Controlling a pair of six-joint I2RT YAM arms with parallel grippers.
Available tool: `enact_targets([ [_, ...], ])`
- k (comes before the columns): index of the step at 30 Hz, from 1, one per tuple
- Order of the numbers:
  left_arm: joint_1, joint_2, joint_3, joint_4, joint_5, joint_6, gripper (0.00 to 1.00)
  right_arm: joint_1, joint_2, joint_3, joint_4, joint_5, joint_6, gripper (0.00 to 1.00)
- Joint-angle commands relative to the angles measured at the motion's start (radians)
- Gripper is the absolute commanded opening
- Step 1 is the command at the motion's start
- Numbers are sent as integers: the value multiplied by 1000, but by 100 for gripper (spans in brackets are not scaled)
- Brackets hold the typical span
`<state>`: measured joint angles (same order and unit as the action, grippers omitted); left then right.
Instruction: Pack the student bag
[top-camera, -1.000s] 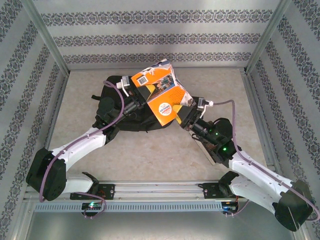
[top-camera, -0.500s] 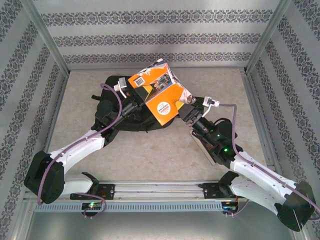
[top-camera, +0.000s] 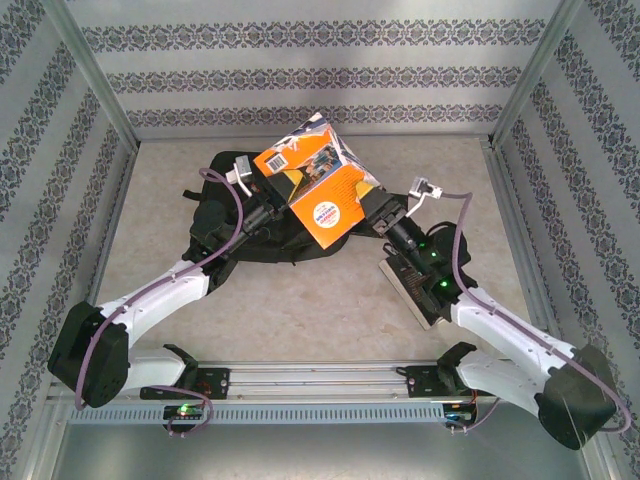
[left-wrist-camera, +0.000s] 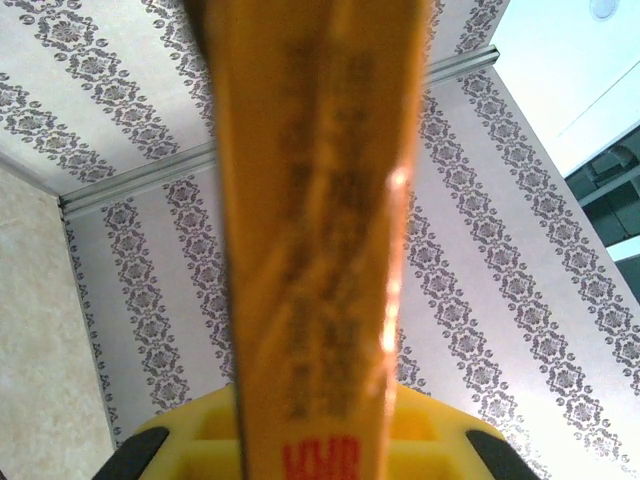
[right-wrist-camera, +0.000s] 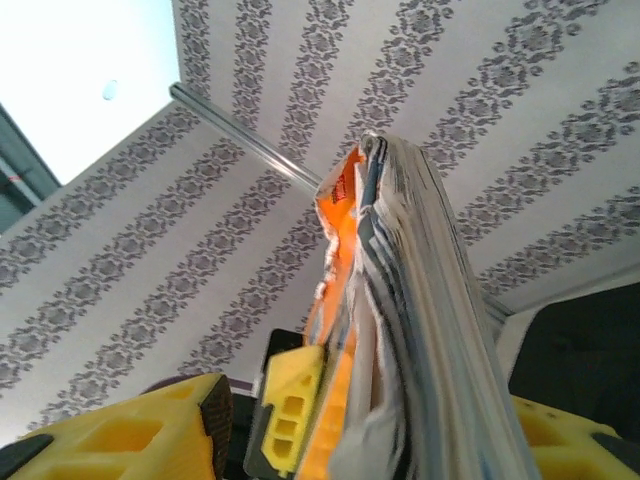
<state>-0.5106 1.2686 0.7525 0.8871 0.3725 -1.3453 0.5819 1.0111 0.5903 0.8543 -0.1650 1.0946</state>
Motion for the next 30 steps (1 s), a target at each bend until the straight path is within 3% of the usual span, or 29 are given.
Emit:
enact_targets([
  [1,-13,2,-6,57,17,-18,0,-3,21,55,179,-104,38,49],
  [7,-15,-15,2,4,8,0,0,2,8,47,138,-96,25,35],
  [11,-15,-26,-8,-10,-5,12,0,8,-30,45,-8,-43,-23,27],
  [12,-15,-28,-11,-9,-9,14,0,12,-42,48,-60,-22,-32,27],
  [15,-16,-29,-13,-12,-14,21,0,25,-57,51,-138,-1,-57,43],
  [18,-16,-33,-7,-28,-17,36,0,40,-55,47,-150,-12,-67,47],
  [26,-16,-34,0,-61,-25,63,0,68,-75,6,-146,7,-68,47],
  [30,-16,-29,0,-69,-19,66,0,68,-97,1,-176,49,-97,37],
])
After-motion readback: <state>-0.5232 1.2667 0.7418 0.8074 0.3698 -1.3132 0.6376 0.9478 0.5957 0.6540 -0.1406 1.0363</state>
